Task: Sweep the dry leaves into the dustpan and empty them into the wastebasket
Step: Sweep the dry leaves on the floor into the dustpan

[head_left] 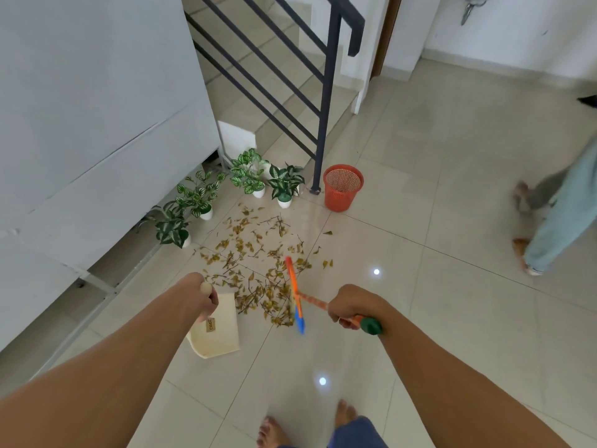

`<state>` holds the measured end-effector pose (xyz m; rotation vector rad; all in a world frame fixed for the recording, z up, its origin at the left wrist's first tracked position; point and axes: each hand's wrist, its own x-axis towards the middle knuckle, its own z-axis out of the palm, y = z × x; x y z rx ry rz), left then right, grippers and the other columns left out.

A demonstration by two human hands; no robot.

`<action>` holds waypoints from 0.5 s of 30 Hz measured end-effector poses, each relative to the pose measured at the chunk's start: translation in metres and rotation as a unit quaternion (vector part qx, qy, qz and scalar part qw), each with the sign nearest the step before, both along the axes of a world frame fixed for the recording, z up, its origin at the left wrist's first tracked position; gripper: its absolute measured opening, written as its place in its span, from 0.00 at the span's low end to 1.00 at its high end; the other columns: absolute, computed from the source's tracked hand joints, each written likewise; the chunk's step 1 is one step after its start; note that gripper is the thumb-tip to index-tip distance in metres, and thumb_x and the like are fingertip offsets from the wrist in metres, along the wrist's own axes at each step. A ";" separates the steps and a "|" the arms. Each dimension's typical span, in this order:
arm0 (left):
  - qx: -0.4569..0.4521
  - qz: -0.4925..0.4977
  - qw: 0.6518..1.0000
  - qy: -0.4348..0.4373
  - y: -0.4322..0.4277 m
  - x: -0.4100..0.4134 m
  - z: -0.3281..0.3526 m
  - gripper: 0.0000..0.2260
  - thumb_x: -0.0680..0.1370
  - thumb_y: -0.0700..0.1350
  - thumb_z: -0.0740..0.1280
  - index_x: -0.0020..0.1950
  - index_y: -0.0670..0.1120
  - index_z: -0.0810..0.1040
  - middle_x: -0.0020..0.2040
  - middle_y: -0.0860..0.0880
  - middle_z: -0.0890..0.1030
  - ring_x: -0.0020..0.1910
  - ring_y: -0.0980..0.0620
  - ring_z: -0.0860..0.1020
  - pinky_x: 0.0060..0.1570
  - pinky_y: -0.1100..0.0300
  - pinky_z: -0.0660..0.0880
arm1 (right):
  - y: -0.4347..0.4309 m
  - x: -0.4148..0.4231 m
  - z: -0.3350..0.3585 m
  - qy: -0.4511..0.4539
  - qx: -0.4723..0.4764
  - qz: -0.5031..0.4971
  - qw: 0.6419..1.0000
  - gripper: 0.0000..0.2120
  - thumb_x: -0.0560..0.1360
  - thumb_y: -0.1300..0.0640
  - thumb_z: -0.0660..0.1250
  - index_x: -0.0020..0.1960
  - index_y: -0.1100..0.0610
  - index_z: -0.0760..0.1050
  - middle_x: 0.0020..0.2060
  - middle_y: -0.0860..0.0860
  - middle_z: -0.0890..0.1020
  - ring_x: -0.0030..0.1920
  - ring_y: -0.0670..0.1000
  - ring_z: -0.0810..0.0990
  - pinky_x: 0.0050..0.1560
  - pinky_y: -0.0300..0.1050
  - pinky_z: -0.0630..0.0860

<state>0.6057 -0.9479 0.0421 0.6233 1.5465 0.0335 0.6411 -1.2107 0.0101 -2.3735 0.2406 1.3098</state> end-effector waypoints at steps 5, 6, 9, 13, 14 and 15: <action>0.000 0.004 1.000 0.004 -0.005 0.007 -0.003 0.09 0.77 0.38 0.67 0.56 0.44 0.71 0.53 0.47 0.72 0.35 0.54 0.70 0.29 0.65 0.71 | -0.002 0.017 0.008 -0.057 -0.028 0.037 0.997 0.03 0.75 0.65 0.62 0.44 0.64 0.73 0.30 0.54 0.77 0.31 0.51 0.77 0.36 0.42 0.74; 0.001 0.003 1.000 0.007 -0.008 0.010 -0.003 0.09 0.77 0.38 0.67 0.55 0.44 0.71 0.53 0.47 0.72 0.35 0.54 0.70 0.29 0.65 0.71 | -0.003 0.021 0.007 -0.075 -0.045 0.048 0.995 0.06 0.76 0.63 0.62 0.40 0.62 0.72 0.29 0.52 0.77 0.28 0.49 0.77 0.34 0.40 0.74; 0.004 0.003 1.000 0.011 -0.014 0.019 -0.002 0.09 0.77 0.38 0.67 0.55 0.44 0.72 0.52 0.47 0.72 0.33 0.54 0.70 0.28 0.65 0.71 | -0.010 0.030 0.005 -0.120 -0.081 0.106 0.984 0.07 0.79 0.59 0.59 0.46 0.60 0.73 0.34 0.50 0.80 0.31 0.47 0.79 0.36 0.41 0.77; 0.002 0.021 1.000 0.010 -0.023 0.036 -0.001 0.09 0.76 0.37 0.67 0.55 0.44 0.72 0.53 0.48 0.73 0.33 0.54 0.69 0.28 0.65 0.70 | -0.024 0.043 -0.006 -0.109 -0.082 0.137 0.981 0.12 0.77 0.61 0.58 0.58 0.61 0.76 0.52 0.55 0.84 0.52 0.53 0.84 0.54 0.45 0.79; -0.001 0.030 0.999 0.010 -0.027 0.040 -0.001 0.09 0.76 0.37 0.67 0.55 0.44 0.72 0.53 0.48 0.73 0.34 0.54 0.70 0.28 0.65 0.70 | -0.030 0.047 -0.010 -0.096 -0.078 0.133 0.983 0.12 0.78 0.60 0.58 0.57 0.61 0.76 0.50 0.54 0.84 0.51 0.52 0.84 0.53 0.45 0.80; -0.001 0.040 0.999 0.008 -0.030 0.045 -0.001 0.09 0.76 0.38 0.67 0.55 0.44 0.72 0.53 0.48 0.73 0.34 0.54 0.70 0.28 0.65 0.71 | -0.035 0.053 -0.014 -0.083 -0.073 0.130 0.985 0.09 0.78 0.59 0.59 0.53 0.61 0.76 0.44 0.53 0.84 0.47 0.51 0.85 0.49 0.43 0.80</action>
